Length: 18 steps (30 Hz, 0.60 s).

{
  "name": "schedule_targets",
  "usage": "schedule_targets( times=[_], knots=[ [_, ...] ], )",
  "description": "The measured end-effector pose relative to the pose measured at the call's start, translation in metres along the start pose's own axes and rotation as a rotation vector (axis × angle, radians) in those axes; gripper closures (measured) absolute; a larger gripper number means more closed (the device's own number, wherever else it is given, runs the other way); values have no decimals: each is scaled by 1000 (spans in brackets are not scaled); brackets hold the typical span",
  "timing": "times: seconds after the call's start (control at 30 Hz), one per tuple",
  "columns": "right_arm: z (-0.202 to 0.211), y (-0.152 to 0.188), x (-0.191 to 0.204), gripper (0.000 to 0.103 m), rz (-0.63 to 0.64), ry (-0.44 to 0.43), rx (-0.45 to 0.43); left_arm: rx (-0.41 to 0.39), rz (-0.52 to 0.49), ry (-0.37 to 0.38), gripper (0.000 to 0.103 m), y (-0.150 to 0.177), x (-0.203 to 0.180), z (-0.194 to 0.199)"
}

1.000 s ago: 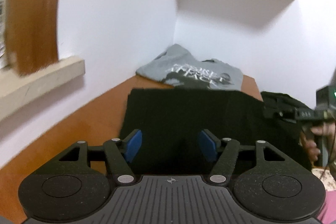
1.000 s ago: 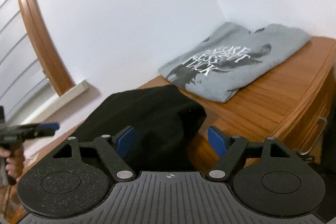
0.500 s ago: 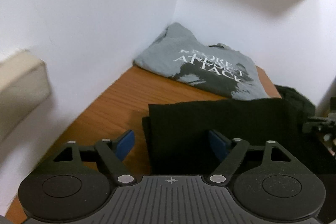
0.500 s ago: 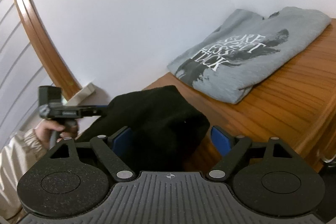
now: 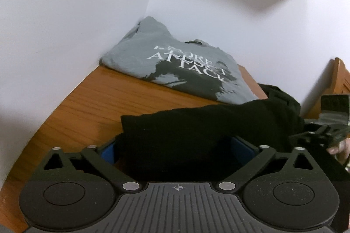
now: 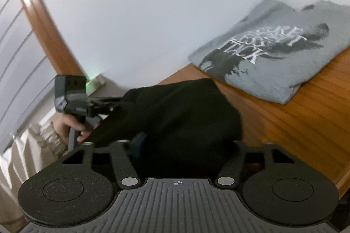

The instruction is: Fold clothes

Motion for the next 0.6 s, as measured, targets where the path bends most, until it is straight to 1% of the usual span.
schedule_targets(
  times=[0.03, 0.1, 0.13, 0.17, 0.2, 0.27, 0.33, 0.4, 0.47, 0.53, 0.6],
  knots=[
    [0, -1, -2, 65, -16, 1, 0, -1, -5, -16, 24, 0, -1, 0],
    [3, 0, 2, 73, 4, 15, -16, -8, 21, -16, 45, 2, 0, 3],
    [5, 0, 4, 74, 15, 22, -25, -16, 36, -13, 50, 2, 1, 4],
    [6, 0, 9, 77, 39, 35, -34, -32, 32, -17, 62, 2, -2, 7],
    [8, 0, 14, 79, 61, 44, -45, -50, 22, -22, 67, 2, -5, 9],
    [14, 0, 27, 81, 126, 55, -82, -73, -14, -63, 70, 1, -17, 16],
    [20, -3, 37, 81, 167, 47, -119, -121, -49, -86, 72, -3, -29, 25],
    [26, -6, 46, 81, 207, 37, -156, -181, -79, -92, 72, -10, -39, 35],
    [28, -19, 47, 81, 219, 18, -172, -231, -119, -108, 73, -21, -49, 42],
    [29, -32, 48, 82, 229, -3, -186, -259, -188, -156, 73, -34, -60, 44],
    [30, -45, 49, 82, 240, -23, -200, -291, -226, -185, 73, -53, -69, 46]
  ],
)
Point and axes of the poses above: each gripper's, at about its wrist camera, not at the fingertips, and z roughly against the way its jaws point, x to its left, y to its underside, the point moved 3 cm from there along -z, roughly the way its jaws point, and after that the axes turned 4 degrees about -z, right-handed, at the moved point
